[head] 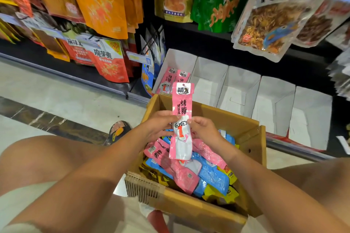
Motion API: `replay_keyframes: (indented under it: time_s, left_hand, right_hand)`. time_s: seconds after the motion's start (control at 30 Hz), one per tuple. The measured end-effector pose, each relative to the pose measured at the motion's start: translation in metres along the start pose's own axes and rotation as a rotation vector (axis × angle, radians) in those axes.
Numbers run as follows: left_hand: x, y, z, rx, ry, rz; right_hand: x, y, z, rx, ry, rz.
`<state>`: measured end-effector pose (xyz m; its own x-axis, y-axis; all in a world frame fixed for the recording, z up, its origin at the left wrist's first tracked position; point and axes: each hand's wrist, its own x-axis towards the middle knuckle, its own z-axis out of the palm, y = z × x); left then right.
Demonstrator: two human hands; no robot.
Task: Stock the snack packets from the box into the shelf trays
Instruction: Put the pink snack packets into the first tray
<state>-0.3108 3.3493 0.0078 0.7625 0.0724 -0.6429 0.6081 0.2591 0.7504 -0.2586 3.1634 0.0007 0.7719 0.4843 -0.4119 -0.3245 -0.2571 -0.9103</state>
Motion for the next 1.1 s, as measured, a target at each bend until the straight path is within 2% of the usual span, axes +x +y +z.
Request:
replay_keyframes:
  time_s: [0.1, 0.2, 0.27, 0.33, 0.5, 0.7, 0.9, 1.1]
  left_hand:
    - [-0.001, 0.001, -0.005, 0.017, 0.047, 0.024]
    - [0.0, 0.002, -0.016, 0.055, 0.158, 0.072]
    - [0.002, 0.002, -0.028, 0.075, 0.232, 0.116]
    - [0.001, 0.001, -0.037, 0.05, 0.31, 0.153]
    - [0.002, -0.003, -0.057, 0.004, 0.46, 0.189]
    - [0.002, -0.005, -0.073, -0.001, 0.507, 0.177]
    - [0.004, -0.005, -0.079, 0.042, 0.529, 0.169]
    - [0.002, -0.005, -0.076, 0.05, 0.523, 0.166]
  right_hand:
    - [0.003, -0.004, 0.006, 0.019, 0.032, 0.0]
    - [0.01, 0.016, 0.013, -0.065, 0.112, 0.042]
    - [0.014, 0.045, 0.017, -0.334, 0.067, 0.023]
    - [0.011, 0.072, 0.023, -0.621, -0.097, 0.051]
    - [0.004, 0.1, 0.039, -1.11, -0.259, 0.091]
    - [0.004, 0.111, 0.056, -1.45, -0.301, 0.039]
    - [0.01, 0.108, 0.057, -1.371, -0.241, 0.108]
    - [0.019, 0.1, 0.012, -1.332, -0.199, 0.098]
